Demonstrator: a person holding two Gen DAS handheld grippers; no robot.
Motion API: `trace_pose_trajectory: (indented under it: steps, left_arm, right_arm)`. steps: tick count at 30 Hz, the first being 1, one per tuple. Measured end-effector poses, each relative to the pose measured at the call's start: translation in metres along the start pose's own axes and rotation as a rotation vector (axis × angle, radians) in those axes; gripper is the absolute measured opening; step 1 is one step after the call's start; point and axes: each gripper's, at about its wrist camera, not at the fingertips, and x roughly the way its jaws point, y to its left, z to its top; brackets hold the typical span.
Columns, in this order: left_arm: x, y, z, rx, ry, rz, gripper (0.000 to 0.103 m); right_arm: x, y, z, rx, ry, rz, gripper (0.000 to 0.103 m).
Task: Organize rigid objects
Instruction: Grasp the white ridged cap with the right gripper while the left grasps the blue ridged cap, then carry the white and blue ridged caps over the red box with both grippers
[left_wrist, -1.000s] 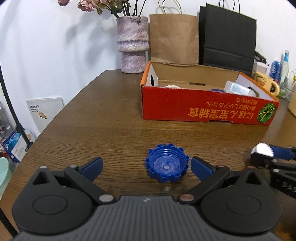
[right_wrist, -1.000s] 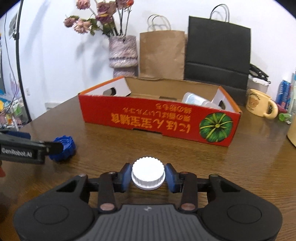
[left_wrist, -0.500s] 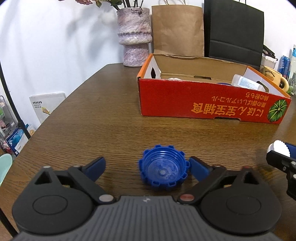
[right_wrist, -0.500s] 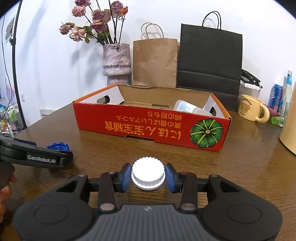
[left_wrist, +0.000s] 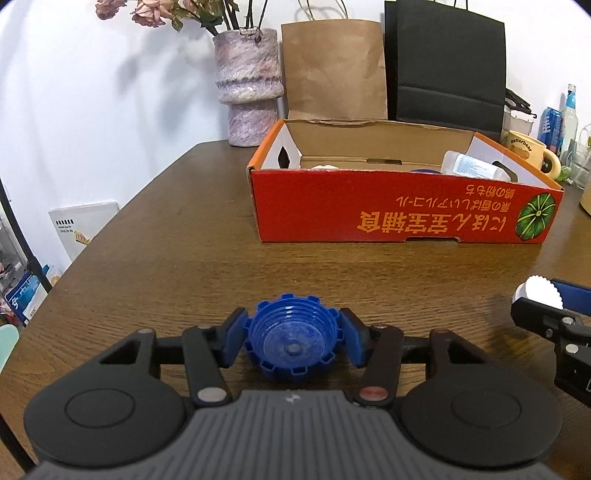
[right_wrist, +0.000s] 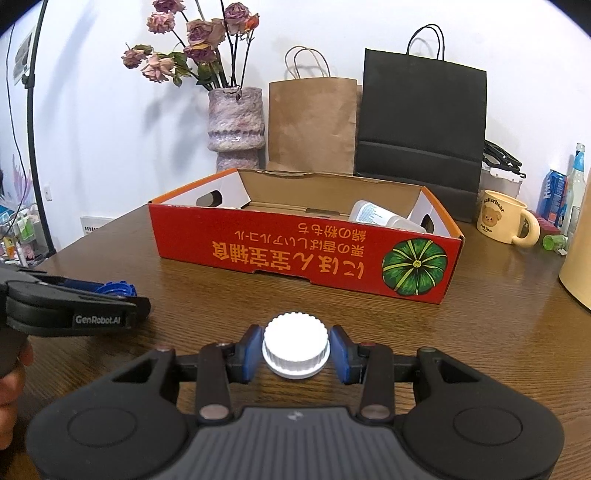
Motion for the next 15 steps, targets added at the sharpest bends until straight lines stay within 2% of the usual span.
trace_pose_trajectory:
  steps: [15]
  left_arm:
    - [-0.022, -0.009, 0.003, 0.01, -0.086, 0.014, 0.055]
  right_arm:
    - [-0.006, 0.003, 0.001, -0.019, -0.032, -0.002, 0.039]
